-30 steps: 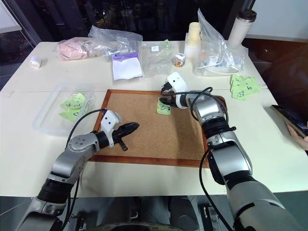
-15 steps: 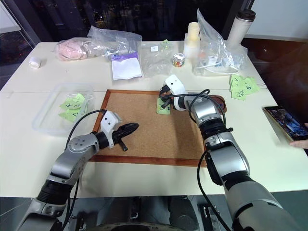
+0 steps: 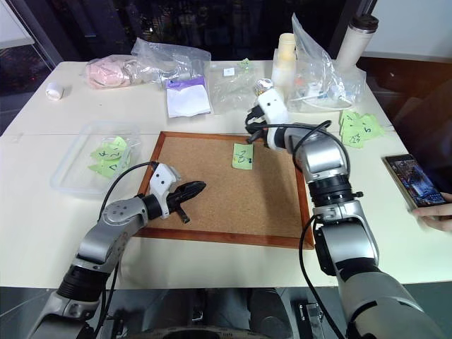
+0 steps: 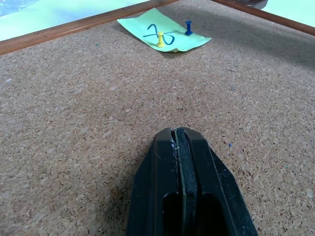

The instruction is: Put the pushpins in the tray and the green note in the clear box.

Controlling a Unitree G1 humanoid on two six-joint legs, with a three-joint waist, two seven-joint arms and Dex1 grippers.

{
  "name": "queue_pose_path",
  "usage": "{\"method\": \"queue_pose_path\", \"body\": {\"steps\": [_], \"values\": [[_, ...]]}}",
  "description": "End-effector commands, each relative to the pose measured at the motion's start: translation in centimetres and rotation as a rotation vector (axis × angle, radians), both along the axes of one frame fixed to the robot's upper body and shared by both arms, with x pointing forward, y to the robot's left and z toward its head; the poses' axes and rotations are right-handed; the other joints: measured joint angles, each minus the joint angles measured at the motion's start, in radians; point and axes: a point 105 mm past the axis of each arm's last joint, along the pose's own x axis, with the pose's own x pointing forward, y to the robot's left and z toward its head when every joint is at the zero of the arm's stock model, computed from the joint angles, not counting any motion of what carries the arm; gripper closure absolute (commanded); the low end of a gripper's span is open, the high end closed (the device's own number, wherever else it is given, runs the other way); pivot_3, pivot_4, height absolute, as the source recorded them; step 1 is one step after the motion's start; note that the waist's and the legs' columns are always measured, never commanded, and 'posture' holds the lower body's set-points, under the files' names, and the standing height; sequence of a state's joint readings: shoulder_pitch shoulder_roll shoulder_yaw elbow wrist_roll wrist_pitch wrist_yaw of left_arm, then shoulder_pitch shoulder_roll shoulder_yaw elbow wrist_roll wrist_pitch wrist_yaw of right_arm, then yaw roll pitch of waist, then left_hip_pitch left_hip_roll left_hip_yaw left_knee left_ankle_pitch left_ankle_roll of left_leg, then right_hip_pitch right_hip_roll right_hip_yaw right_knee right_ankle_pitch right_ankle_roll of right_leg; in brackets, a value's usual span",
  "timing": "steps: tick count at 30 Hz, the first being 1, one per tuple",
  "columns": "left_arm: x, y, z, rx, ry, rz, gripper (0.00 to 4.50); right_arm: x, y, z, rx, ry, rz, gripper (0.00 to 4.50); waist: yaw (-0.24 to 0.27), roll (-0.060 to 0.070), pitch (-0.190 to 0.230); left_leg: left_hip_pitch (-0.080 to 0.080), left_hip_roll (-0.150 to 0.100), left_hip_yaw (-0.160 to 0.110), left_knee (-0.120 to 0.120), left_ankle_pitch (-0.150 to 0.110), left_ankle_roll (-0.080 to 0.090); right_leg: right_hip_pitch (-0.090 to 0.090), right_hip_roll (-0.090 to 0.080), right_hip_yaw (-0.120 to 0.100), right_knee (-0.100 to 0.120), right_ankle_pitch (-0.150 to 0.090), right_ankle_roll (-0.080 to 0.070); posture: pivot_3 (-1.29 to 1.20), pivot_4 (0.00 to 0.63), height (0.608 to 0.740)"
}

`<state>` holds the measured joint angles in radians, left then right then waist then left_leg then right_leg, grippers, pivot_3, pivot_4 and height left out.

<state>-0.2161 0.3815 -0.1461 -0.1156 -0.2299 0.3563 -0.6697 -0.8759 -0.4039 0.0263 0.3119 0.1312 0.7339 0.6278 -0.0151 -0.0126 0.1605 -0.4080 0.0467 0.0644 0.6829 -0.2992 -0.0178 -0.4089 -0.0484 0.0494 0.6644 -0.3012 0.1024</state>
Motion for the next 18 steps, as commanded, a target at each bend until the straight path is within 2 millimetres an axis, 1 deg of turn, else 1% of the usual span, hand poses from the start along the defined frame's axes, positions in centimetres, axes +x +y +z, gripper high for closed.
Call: {"method": "queue_pose_path", "body": {"steps": [1,2,4,6,8,11,14,18], "values": [[-0.4,0.0,-1.6,0.02,0.059,-0.003,4.5,-0.4,-4.0,1.9,0.046,-0.05,-0.122,4.44,0.002,0.0,0.0,0.0,0.0,0.0,0.0,0.0,0.0,0.0,0.0,0.0,0.0,0.0,0.0,0.0,0.15,0.74],[-0.3,0.0,-1.6,0.02,0.058,-0.005,4.5,-0.6,-5.5,1.9,0.049,-0.046,-0.168,4.44,0.003,0.0,0.0,0.0,0.0,0.0,0.0,0.0,0.0,0.0,0.0,0.0,0.0,0.0,0.0,0.0,0.15,0.74],[-0.3,0.0,-1.6,0.02,0.056,-0.008,4.5,-0.9,-7.1,1.7,0.05,-0.039,-0.217,4.44,0.002,0.0,0.0,0.0,0.0,0.0,0.0,0.0,0.0,0.0,0.0,0.0,0.0,0.0,0.0,0.0,0.15,0.74],[-0.3,-0.1,-1.6,0.022,0.057,-0.016,4.5,-1.5,-9.4,0.6,0.031,-0.013,-0.281,4.44,0.001,0.001,-0.001,0.0,-0.001,0.001,0.0,0.0,0.0,0.0,0.0,0.0,0.0,0.0,0.0,0.0,0.15,0.74],[-0.3,-0.2,-1.6,0.021,0.057,-0.022,4.5,-1.9,-10.8,-0.3,0.022,0.01,-0.314,4.44,0.001,0.001,-0.001,0.001,-0.002,0.0,0.0,0.0,0.0,0.001,0.001,0.0,0.0,0.0,0.0,0.0,0.15,0.74],[-0.2,-0.3,-1.5,0.021,0.055,-0.029,4.5,-1.8,-11.9,-1.4,0.026,0.034,-0.345,4.44,0.0,0.002,-0.001,0.001,-0.002,0.001,0.0,0.0,0.0,0.001,0.001,0.001,0.0,0.0,0.0,0.0,0.15,0.74],[-0.1,-0.4,-1.5,0.023,0.053,-0.037,4.5,-1.8,-12.7,-2.8,-0.013,0.058,-0.361,4.44,0.002,0.002,-0.001,0.002,-0.002,0.001,0.0,0.0,0.0,0.001,0.001,0.001,0.0,0.0,0.0,0.0,0.15,0.74],[0.0,-0.5,-0.9,0.01,0.044,-0.038,4.5,-1.5,-13.2,-3.4,0.007,0.072,-0.383,4.44,0.004,0.002,-0.001,0.001,-0.003,0.001,0.0,0.0,0.0,0.002,0.001,0.001,-0.001,0.0,0.0,0.0,0.15,0.74]]}}
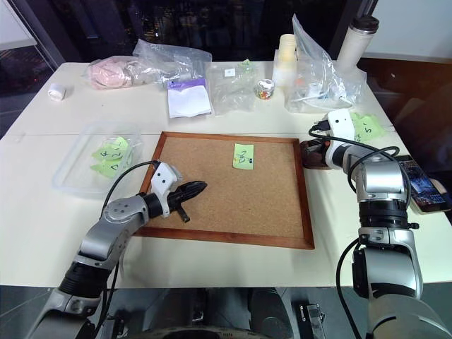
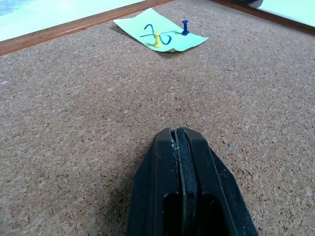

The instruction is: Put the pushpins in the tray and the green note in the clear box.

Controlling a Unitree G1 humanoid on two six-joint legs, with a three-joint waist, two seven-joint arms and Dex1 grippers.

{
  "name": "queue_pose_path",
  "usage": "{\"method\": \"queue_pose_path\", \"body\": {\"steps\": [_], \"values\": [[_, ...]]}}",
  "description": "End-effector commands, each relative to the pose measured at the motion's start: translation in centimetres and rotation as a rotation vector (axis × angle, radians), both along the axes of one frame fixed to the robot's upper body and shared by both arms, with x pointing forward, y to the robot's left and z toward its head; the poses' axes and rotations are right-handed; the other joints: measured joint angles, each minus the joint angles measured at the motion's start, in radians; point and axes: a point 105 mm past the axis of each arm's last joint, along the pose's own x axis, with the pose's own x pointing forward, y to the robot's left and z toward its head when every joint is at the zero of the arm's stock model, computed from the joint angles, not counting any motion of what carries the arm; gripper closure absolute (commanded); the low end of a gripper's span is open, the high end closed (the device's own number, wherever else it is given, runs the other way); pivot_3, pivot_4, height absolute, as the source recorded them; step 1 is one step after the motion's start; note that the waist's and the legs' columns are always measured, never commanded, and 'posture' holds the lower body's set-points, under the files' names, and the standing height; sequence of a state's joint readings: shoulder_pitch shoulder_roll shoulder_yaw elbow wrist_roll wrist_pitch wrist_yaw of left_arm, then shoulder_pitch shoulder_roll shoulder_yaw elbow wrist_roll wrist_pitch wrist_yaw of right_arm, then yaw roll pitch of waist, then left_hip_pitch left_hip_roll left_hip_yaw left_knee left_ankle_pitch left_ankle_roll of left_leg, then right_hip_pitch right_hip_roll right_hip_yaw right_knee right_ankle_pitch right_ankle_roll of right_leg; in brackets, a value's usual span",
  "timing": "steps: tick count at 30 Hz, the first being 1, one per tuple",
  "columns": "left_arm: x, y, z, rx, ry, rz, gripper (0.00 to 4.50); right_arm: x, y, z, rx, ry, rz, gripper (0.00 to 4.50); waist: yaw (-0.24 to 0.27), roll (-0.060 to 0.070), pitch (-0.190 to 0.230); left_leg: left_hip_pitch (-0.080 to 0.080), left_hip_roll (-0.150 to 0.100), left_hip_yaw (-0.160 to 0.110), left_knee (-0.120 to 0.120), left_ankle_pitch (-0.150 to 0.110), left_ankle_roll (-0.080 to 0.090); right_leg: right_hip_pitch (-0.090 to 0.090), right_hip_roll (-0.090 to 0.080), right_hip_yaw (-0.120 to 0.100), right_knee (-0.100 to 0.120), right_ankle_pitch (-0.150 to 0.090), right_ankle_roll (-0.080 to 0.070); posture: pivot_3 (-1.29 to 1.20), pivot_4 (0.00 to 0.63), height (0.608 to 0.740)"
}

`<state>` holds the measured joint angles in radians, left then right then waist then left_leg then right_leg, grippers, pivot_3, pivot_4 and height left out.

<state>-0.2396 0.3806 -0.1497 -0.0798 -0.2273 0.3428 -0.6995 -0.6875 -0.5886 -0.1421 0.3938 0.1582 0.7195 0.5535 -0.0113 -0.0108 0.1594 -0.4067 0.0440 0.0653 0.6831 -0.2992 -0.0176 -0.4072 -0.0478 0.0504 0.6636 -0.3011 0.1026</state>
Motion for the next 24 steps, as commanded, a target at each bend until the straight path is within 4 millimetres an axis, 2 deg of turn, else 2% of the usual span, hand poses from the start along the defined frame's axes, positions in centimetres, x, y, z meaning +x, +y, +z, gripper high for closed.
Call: {"method": "queue_pose_path", "body": {"steps": [1,3,7,8,9,12,15,21,22,24], "values": [[-0.3,-0.4,-0.8,0.008,0.036,-0.011,4.5,0.3,-0.8,1.3,-0.002,-0.05,-0.019,4.19,0.0,0.0,0.0,0.0,0.0,0.0,0.0,0.0,0.0,0.0,0.0,0.0,0.0,0.0,0.0,0.0,0.15,0.74],[-0.3,-0.3,-0.7,0.012,0.032,-0.011,4.5,0.3,-1.1,1.3,-0.002,-0.051,-0.023,3.56,-0.001,0.0,0.0,0.0,0.0,0.0,0.0,0.0,0.0,0.0,0.0,0.0,0.0,0.0,0.0,0.0,0.15,0.74],[-0.4,-0.3,-0.9,0.018,0.032,-0.011,4.5,0.4,-1.3,1.8,-0.007,-0.061,-0.022,1.57,0.0,0.0,0.0,0.0,0.0,0.0,0.0,0.0,0.0,0.0,0.0,0.0,0.0,0.0,0.0,0.0,0.15,0.74],[-0.4,-0.3,-0.9,0.019,0.032,-0.011,4.5,0.4,-1.3,1.9,-0.008,-0.064,-0.02,0.96,-0.001,0.0,0.0,0.0,0.0,0.0,0.0,0.0,0.0,0.0,0.0,0.0,0.0,0.0,0.0,0.0,0.15,0.74],[-0.4,-0.3,-0.9,0.018,0.032,-0.011,4.5,0.4,-1.2,2.1,-0.003,-0.07,-0.016,0.56,-0.001,0.0,0.0,0.0,0.0,0.0,0.0,0.0,0.0,0.0,0.0,0.0,0.0,0.0,0.0,0.0,0.15,0.74],[-0.4,-0.2,-0.9,0.018,0.032,-0.01,4.5,0.2,-0.3,3.1,0.011,-0.093,0.02,0.56,-0.001,0.0,0.0,0.0,0.0,0.0,0.0,0.0,0.0,0.0,0.0,0.0,0.0,0.0,0.0,0.0,0.15,0.74],[-0.4,-0.2,-0.9,0.017,0.032,-0.009,4.5,0.0,1.3,3.8,0.017,-0.106,0.079,0.56,-0.001,0.0,0.0,0.0,0.0,0.0,0.0,0.0,0.0,0.0,0.0,0.0,0.0,0.0,0.0,0.0,0.15,0.74],[-0.2,-0.2,-0.8,0.016,0.03,-0.007,4.5,-1.8,8.6,4.2,0.04,-0.119,0.336,0.56,-0.002,0.0,0.0,0.0,0.002,-0.001,0.0,0.0,0.0,0.0,0.0,0.0,0.0,0.0,0.0,0.0,0.15,0.74],[-0.2,-0.2,-0.8,0.017,0.029,-0.008,4.5,-2.0,9.3,3.9,0.041,-0.112,0.354,0.76,-0.001,0.0,0.0,0.0,0.002,-0.001,0.0,0.0,0.0,0.0,0.0,0.0,0.0,0.0,0.0,0.0,0.15,0.74],[-0.2,-0.2,-0.8,0.02,0.027,-0.009,4.5,-2.3,10.1,3.0,0.02,-0.093,0.378,1.45,0.001,0.0,0.0,0.0,0.002,-0.001,0.0,0.0,0.0,0.0,0.0,0.0,0.0,0.0,0.0,0.0,0.15,0.74]]}}
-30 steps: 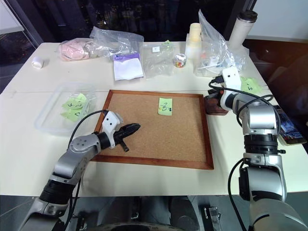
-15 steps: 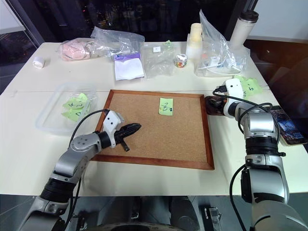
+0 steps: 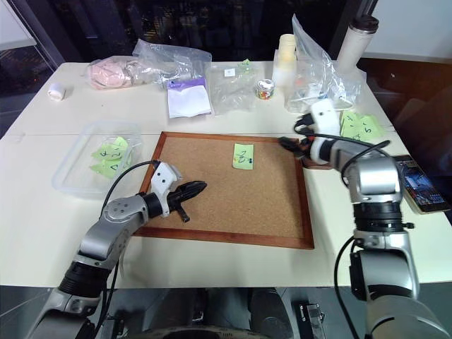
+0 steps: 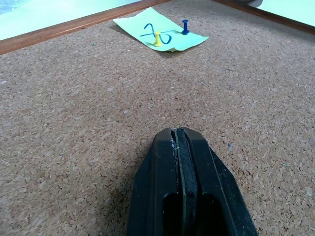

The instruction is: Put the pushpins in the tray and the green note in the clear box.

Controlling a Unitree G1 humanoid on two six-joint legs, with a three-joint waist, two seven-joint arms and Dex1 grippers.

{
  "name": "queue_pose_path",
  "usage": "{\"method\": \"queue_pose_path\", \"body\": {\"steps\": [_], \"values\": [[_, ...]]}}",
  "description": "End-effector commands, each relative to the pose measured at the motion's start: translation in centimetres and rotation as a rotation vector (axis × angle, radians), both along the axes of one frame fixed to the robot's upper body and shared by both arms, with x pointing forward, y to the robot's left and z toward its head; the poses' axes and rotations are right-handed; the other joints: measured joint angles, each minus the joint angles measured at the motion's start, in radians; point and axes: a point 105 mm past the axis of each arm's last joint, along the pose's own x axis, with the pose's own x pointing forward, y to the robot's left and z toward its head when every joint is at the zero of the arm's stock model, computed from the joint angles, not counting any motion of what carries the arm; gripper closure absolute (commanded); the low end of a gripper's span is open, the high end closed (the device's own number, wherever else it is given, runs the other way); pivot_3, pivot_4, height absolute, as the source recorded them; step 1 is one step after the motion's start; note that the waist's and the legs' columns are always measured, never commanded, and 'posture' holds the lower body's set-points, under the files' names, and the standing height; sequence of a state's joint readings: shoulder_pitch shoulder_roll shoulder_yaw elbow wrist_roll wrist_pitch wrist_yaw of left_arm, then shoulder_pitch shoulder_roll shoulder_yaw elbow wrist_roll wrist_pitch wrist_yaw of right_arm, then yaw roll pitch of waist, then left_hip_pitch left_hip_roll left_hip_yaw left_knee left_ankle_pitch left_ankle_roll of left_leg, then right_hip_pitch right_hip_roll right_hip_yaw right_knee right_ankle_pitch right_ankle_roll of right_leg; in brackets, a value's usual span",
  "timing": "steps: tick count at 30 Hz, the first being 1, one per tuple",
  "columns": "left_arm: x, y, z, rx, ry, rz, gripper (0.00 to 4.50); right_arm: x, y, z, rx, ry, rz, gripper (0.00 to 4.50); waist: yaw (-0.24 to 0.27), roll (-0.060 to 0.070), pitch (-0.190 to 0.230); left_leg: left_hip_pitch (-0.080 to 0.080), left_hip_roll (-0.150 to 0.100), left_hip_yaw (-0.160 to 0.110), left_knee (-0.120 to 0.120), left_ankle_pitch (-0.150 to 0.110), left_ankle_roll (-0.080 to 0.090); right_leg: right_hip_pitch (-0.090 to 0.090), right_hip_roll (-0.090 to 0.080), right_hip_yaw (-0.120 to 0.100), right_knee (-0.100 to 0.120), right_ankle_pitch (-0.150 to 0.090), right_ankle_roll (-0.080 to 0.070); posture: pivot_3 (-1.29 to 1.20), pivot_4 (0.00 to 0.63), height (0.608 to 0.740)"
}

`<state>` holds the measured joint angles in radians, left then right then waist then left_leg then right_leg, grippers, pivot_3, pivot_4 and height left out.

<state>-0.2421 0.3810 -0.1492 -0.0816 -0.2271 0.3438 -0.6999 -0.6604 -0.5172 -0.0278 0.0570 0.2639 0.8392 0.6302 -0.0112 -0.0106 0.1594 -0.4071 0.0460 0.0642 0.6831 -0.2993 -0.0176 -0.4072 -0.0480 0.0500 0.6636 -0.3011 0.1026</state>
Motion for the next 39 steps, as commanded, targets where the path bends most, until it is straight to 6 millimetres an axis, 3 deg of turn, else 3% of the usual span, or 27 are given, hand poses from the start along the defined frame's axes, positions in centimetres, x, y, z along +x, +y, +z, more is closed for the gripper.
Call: {"method": "queue_pose_path", "body": {"steps": [1,2,8,13,27,30,32,33,39], "values": [[-0.2,-0.1,-0.8,0.019,0.03,-0.008,4.5,-0.5,1.2,-0.1,-0.031,-0.016,0.037,1.89,0.002,0.0,0.0,0.0,0.0,0.0,0.0,0.0,0.0,0.0,0.0,0.0,0.0,0.0,0.0,0.0,0.15,0.74],[-0.2,-0.1,-0.8,0.018,0.03,-0.006,4.5,-0.5,1.4,-0.4,-0.035,-0.009,0.041,2.38,0.001,0.0,0.0,0.0,0.0,0.0,0.0,0.0,0.0,0.0,-0.001,0.0,-0.001,0.0,0.0,0.0,0.15,0.74],[-0.4,0.0,-0.9,0.022,0.031,-0.004,4.5,-0.6,3.2,-2.0,-0.036,0.014,0.082,2.38,-0.002,0.0,0.0,0.0,-0.001,0.0,0.0,0.0,0.0,0.0,0.001,0.0,0.0,0.0,0.0,0.0,0.15,0.74],[-0.4,0.1,-0.9,0.023,0.033,-0.001,4.5,-0.7,4.3,-2.2,-0.023,0.015,0.115,2.38,-0.002,0.0,0.0,0.0,-0.001,0.0,0.0,0.0,0.0,0.0,0.0,0.0,0.0,0.0,0.0,0.0,0.15,0.74],[-0.7,0.0,-0.7,0.018,0.03,0.004,4.5,-0.1,4.5,-4.4,-0.013,0.066,0.111,2.38,-0.004,0.0,0.0,0.0,-0.001,0.0,0.0,0.0,0.0,-0.001,0.001,0.0,-0.001,0.0,0.0,0.0,0.15,0.74],[-0.7,0.0,-0.8,0.018,0.032,0.006,4.5,-0.1,4.5,-4.5,-0.019,0.062,0.115,3.21,-0.004,0.0,0.0,0.0,-0.001,0.0,0.0,0.0,0.0,-0.001,0.001,0.0,0.0,0.0,0.0,0.0,0.15,0.74],[-0.7,0.0,-0.9,0.019,0.034,0.009,4.5,-0.1,4.4,-4.3,-0.02,0.058,0.113,4.21,-0.005,0.0,0.0,0.0,-0.001,0.0,0.0,0.0,0.0,-0.001,0.001,0.0,0.0,0.0,0.0,0.0,0.15,0.74],[-0.7,0.1,-1.0,0.019,0.036,0.01,4.5,-0.2,4.3,-4.2,-0.02,0.056,0.113,4.48,-0.005,0.0,0.0,0.0,0.0,0.0,0.0,0.0,0.0,-0.001,0.001,0.0,0.0,0.0,0.0,0.0,0.15,0.74],[-0.8,0.1,-1.3,0.021,0.045,0.013,4.5,-0.4,3.5,-3.5,-0.037,0.039,0.101,4.48,-0.003,0.0,0.0,0.0,0.0,0.0,0.0,0.0,0.0,0.0,0.001,0.0,0.0,0.0,0.0,0.0,0.15,0.74]]}}
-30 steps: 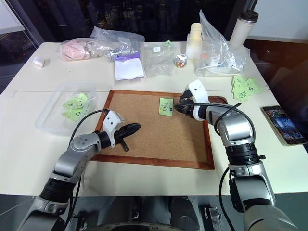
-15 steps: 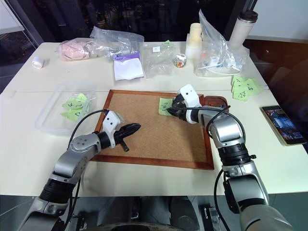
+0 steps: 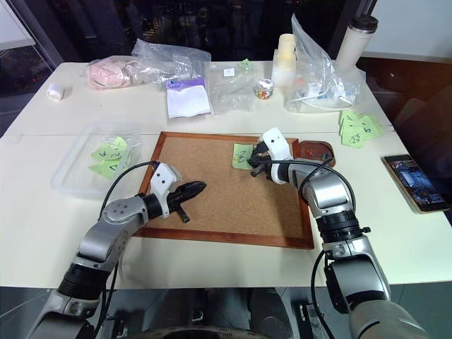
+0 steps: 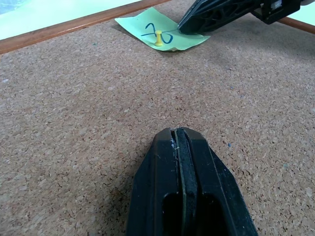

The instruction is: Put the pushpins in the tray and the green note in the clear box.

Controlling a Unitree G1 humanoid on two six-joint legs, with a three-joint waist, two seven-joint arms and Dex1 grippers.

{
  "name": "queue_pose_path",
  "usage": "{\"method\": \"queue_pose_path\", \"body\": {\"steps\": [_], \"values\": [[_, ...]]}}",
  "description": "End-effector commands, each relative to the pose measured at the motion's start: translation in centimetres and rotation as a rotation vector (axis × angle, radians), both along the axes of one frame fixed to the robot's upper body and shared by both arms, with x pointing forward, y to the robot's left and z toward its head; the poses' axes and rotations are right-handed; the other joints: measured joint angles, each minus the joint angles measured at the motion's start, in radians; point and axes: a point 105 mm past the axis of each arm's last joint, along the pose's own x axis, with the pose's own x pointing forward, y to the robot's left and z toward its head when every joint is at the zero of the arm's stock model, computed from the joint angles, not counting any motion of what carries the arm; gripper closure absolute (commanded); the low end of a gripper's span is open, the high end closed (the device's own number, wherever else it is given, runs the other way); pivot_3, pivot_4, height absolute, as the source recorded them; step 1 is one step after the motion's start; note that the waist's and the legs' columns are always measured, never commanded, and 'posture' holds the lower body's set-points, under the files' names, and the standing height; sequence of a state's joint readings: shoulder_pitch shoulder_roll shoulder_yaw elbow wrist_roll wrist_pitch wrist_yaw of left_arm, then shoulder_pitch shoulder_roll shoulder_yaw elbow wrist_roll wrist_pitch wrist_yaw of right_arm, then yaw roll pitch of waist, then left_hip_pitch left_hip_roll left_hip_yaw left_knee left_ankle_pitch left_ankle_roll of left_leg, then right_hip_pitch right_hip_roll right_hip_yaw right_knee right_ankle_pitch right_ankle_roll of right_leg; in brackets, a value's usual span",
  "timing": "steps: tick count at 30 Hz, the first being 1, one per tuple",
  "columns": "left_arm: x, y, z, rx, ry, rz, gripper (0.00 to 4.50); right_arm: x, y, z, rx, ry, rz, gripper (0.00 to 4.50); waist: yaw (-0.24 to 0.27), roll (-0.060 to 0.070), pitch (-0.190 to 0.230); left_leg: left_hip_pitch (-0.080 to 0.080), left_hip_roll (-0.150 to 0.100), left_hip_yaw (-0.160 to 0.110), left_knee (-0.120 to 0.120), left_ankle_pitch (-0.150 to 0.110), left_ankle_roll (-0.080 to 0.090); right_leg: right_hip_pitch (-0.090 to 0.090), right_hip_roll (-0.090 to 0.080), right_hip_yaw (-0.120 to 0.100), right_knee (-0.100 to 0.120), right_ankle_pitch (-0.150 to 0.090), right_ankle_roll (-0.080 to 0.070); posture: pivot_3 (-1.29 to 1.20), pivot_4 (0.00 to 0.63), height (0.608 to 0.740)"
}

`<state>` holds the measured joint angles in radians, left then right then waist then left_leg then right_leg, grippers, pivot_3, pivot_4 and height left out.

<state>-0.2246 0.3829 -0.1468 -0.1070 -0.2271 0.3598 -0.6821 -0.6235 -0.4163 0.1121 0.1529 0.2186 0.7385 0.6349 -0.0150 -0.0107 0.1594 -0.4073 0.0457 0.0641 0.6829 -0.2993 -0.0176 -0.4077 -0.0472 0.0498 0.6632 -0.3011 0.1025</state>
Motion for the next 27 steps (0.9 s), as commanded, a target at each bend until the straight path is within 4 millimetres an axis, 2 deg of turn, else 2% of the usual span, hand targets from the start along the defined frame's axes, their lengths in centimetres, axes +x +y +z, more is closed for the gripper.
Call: {"method": "queue_pose_path", "body": {"steps": [1,9,13,22,27], "values": [[-0.6,-0.1,-1.2,0.019,0.042,-0.005,4.5,0.0,-0.8,1.6,-0.009,-0.055,-0.013,4.48,0.001,0.0,0.0,0.0,0.0,0.0,0.0,0.0,0.0,0.0,0.0,0.0,0.0,0.0,0.0,0.0,0.15,0.74],[-0.9,-0.3,-2.0,0.031,0.068,-0.02,4.5,0.8,-2.7,5.0,0.062,-0.112,-0.107,4.48,0.003,0.0,0.0,0.0,0.0,0.0,0.0,0.0,0.0,0.0,0.0,0.0,0.0,0.0,0.0,0.0,0.15,0.74],[-1.0,-0.2,-2.3,0.04,0.075,-0.023,4.5,1.4,-4.2,5.9,0.081,-0.129,-0.166,4.48,0.002,0.0,0.0,-0.001,0.0,0.0,0.0,0.0,0.0,-0.001,-0.001,0.0,0.0,0.0,0.0,0.0,0.15,0.74],[-0.9,-0.3,-2.5,0.041,0.077,-0.027,4.5,2.2,-10.0,7.0,0.136,-0.135,-0.378,4.48,0.002,0.0,0.0,0.0,-0.001,0.0,0.0,0.0,0.0,0.0,-0.001,0.0,-0.001,0.0,0.0,0.0,0.15,0.74],[-1.0,-0.3,-2.6,0.042,0.08,-0.032,4.5,1.8,-9.9,7.0,0.131,-0.142,-0.353,4.48,-0.005,0.002,-0.001,0.003,0.0,0.0,-0.001,0.0,0.0,0.003,0.001,0.001,0.0,0.0,0.0,0.0,0.15,0.74]]}}
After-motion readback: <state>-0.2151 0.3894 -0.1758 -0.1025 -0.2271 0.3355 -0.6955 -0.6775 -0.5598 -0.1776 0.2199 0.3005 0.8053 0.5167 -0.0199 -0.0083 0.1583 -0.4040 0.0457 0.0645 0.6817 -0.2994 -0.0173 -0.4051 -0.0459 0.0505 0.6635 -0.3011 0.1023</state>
